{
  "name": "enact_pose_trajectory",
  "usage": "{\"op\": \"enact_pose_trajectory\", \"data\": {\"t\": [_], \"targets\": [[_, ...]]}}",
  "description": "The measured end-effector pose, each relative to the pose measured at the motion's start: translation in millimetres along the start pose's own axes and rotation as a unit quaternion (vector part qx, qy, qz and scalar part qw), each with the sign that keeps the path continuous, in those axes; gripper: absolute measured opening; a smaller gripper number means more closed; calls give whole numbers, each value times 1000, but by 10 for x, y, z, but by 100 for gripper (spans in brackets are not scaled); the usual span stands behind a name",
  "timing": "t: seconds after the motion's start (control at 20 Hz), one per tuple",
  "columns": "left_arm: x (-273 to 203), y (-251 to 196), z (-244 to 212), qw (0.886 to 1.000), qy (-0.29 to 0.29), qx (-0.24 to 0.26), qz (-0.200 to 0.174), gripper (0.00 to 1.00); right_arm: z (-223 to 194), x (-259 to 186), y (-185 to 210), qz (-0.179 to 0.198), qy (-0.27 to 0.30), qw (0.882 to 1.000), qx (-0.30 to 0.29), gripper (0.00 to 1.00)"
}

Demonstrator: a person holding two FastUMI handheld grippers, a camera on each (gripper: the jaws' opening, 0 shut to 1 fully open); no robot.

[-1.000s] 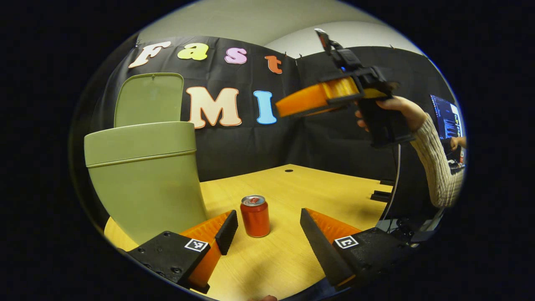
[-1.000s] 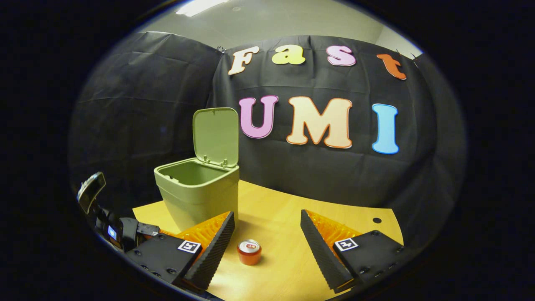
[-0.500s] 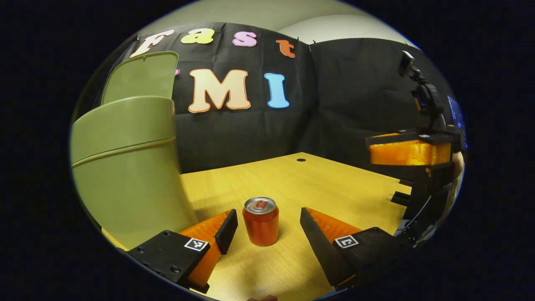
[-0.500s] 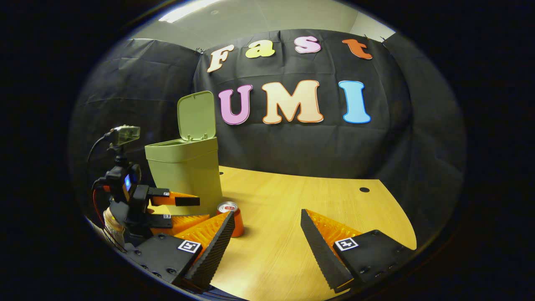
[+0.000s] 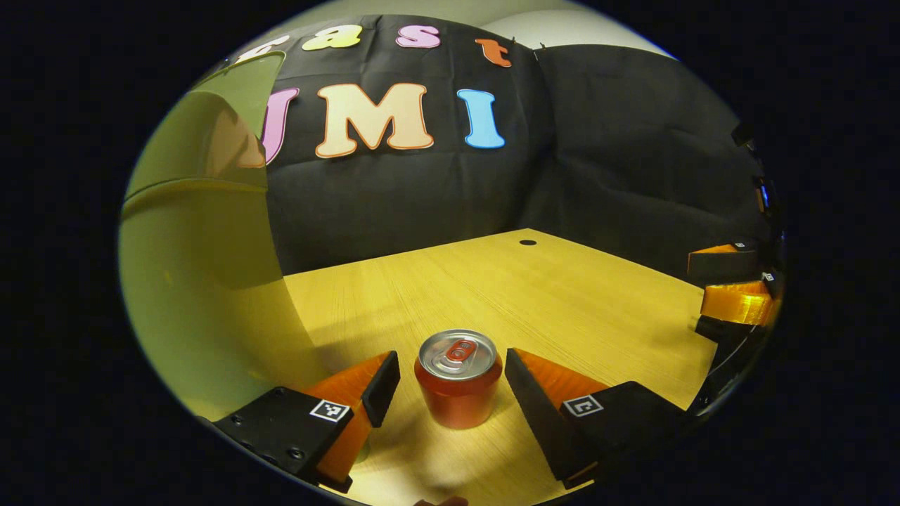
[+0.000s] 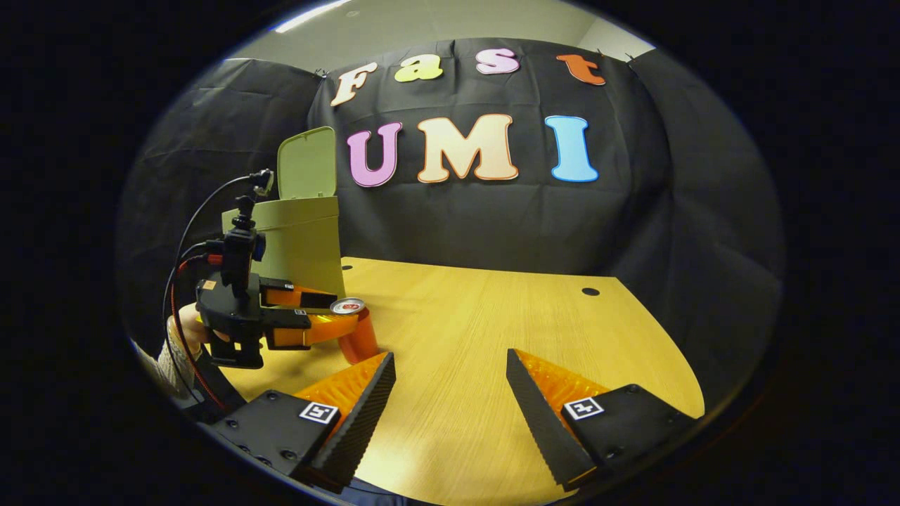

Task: Press the lid of the desktop garbage bin to open it, pick up the crumpled paper on the desktop and throw it into the bin, then pick up the pop can on the desktop and drop it into the bin, and finally close the garbage bin lid.

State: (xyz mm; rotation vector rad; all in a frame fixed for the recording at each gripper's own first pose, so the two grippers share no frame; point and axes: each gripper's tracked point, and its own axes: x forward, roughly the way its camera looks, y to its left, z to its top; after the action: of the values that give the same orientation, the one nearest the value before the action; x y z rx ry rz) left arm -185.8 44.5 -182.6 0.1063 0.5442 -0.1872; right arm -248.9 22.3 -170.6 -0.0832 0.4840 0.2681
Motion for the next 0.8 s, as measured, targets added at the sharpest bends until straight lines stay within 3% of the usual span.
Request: {"op": "enact_pose_trajectory", "data": {"t": [0.3,0.35,0.6,0.8], "targets": [[196,44,-89,999,19,-26,9,90,22,-53,-34,4,-6,1000,4,99],[199,47,-81,999,18,-31,9,80,24,-59,-50,3,-7,1000,6,100],[105,-54,68,1000,14,-27,-7,79,32,-83,-128,-6,-9,1000,13,100],[-120,-261,453,999,-15,-13,-33,78,45,-105,-189,-11,-12,1000,20,100]]}}
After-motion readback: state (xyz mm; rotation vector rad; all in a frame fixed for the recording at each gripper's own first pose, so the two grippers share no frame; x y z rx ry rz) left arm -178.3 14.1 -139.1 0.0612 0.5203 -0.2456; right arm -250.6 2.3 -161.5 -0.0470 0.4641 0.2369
